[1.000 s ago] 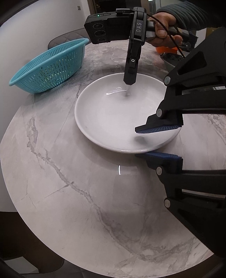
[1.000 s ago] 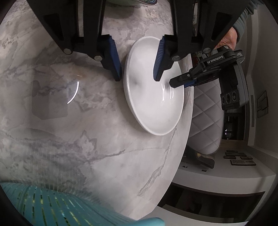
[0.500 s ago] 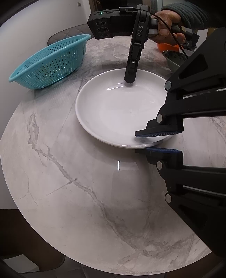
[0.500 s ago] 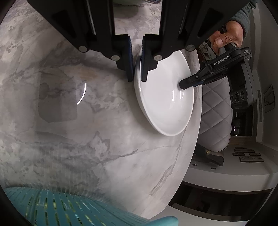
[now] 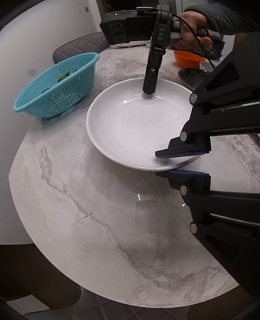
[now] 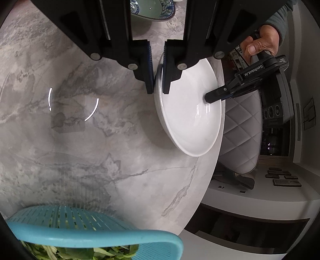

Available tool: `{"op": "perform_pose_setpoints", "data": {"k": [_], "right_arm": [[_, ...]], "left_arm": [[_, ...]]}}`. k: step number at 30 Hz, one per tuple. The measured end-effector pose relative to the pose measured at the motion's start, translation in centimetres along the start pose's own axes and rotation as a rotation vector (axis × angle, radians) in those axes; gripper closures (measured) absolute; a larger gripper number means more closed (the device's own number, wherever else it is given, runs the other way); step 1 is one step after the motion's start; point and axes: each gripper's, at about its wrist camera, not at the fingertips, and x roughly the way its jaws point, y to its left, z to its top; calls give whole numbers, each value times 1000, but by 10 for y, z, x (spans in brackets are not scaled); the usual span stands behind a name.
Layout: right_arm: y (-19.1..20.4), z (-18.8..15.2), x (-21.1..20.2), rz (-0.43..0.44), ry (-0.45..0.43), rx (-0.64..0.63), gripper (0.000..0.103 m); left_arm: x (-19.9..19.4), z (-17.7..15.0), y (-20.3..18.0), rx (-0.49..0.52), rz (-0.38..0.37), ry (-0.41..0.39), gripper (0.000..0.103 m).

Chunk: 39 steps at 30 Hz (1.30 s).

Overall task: Organize plates and bowls
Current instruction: 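Lift the small white plate with both grippers and lower it onto the plate stack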

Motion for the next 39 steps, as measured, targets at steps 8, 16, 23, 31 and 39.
{"op": "perform_pose_setpoints", "data": {"k": [8,16,23,31,39], "right_arm": [[19,-31,-24,9,-9,-15,92],[28,-79,-48,27,-25,-11,92],[34,-125,-64,30,-38,-10,91],[30,-179,-72,43,-35,4,90],[13,-241,-72,49,-37,53,89]], "left_arm": [[-37,-35,-22,39,2,-13,93],[-62,-98,-42,56,-31,-3,93],[-73,-158,-55,64,-56,11,93],[-79,-235,-65,66,-77,40,93],[-65,-304,-73,53,-112,85,93]]}}
